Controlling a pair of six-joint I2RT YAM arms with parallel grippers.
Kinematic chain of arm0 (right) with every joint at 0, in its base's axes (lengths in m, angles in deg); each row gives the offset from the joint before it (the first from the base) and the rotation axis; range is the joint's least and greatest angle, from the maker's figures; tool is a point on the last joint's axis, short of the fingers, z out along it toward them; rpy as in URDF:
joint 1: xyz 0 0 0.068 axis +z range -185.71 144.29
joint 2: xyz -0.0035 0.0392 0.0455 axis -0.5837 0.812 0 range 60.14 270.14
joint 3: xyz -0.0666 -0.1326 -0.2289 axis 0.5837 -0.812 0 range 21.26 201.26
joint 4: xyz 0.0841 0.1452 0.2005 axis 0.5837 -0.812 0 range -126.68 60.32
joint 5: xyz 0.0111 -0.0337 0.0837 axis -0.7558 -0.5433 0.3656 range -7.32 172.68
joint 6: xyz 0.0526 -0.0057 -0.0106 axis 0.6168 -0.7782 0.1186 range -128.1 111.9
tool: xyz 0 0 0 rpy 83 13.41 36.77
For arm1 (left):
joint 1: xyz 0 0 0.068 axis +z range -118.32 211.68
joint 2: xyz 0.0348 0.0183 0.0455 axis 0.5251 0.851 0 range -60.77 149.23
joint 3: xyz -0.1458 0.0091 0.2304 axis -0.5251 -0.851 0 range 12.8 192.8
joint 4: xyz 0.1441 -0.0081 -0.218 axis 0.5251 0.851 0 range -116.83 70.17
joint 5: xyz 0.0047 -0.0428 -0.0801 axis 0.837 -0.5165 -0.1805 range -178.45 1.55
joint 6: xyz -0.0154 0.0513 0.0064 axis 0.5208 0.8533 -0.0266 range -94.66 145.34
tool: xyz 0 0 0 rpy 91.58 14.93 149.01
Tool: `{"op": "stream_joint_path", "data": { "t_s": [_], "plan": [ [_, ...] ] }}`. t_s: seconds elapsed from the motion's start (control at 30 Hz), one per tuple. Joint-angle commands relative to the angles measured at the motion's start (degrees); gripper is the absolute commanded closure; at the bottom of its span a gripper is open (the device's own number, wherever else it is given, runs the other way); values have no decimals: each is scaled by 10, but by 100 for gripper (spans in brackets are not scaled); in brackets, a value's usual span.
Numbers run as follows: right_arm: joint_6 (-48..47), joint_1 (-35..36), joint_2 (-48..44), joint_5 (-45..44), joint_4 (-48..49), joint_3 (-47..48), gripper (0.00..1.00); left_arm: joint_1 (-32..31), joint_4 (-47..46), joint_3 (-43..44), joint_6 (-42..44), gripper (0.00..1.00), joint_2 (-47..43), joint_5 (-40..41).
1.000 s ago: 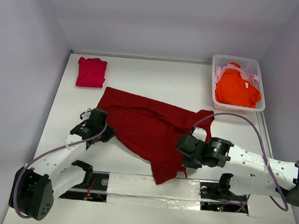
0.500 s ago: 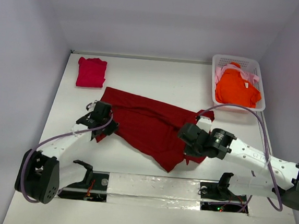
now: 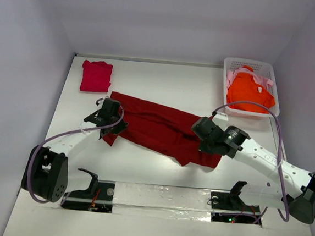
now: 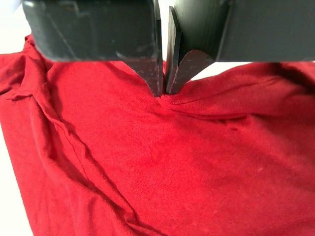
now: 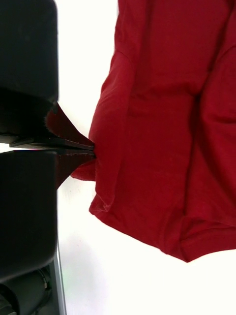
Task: Fold and stack the t-shirts
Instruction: Fold the tshirt
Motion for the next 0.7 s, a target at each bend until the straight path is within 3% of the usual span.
{"op": "stream_joint_path", "data": {
  "t_s": [0.0,0.67],
  "plan": [
    [-26,-12,10,-25,39,17,100,10,-23,23,30,100,17,-18],
    [-113,-99,55,-44,104,58,100,21,-111,88,38,100,82,-41]
  ]
}}
